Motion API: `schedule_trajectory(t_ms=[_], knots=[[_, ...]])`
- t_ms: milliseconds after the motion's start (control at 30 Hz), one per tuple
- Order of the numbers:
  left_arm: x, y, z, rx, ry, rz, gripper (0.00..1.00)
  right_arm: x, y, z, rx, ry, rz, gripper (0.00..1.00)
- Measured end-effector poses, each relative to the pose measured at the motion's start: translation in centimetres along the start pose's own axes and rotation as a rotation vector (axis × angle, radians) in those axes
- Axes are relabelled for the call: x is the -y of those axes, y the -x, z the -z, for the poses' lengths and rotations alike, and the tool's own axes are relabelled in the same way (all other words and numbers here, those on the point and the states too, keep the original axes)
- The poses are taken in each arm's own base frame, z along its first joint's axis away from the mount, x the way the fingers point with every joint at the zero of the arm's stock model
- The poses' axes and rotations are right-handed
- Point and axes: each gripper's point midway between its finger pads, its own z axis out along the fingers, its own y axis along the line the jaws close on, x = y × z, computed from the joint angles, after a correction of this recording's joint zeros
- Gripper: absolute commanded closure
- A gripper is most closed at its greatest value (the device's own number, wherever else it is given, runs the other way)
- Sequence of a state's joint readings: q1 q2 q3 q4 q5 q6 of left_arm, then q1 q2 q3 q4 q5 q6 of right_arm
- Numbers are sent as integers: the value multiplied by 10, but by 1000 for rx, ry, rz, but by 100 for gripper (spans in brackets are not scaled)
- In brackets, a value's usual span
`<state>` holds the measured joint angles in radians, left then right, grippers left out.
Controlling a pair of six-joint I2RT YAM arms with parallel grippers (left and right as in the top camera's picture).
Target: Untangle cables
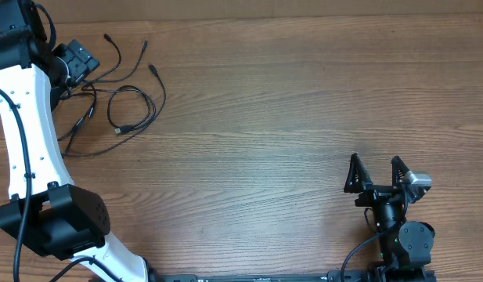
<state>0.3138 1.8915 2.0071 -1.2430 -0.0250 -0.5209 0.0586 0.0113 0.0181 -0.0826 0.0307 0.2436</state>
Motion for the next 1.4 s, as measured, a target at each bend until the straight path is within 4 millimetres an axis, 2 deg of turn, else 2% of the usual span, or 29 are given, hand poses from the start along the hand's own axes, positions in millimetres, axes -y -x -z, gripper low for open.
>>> schedule_trajectory(t_ms=[1133,1267,1400], knots=[[2,-1,2,2,-3,-4,0,0,0,0,-1,1,8,0],[7,-2,19,32,-27,-14,0,0,0,0,0,1,8,0],[10,0,61,111,-75,-22,0,0,0,0,-1,1,8,0]])
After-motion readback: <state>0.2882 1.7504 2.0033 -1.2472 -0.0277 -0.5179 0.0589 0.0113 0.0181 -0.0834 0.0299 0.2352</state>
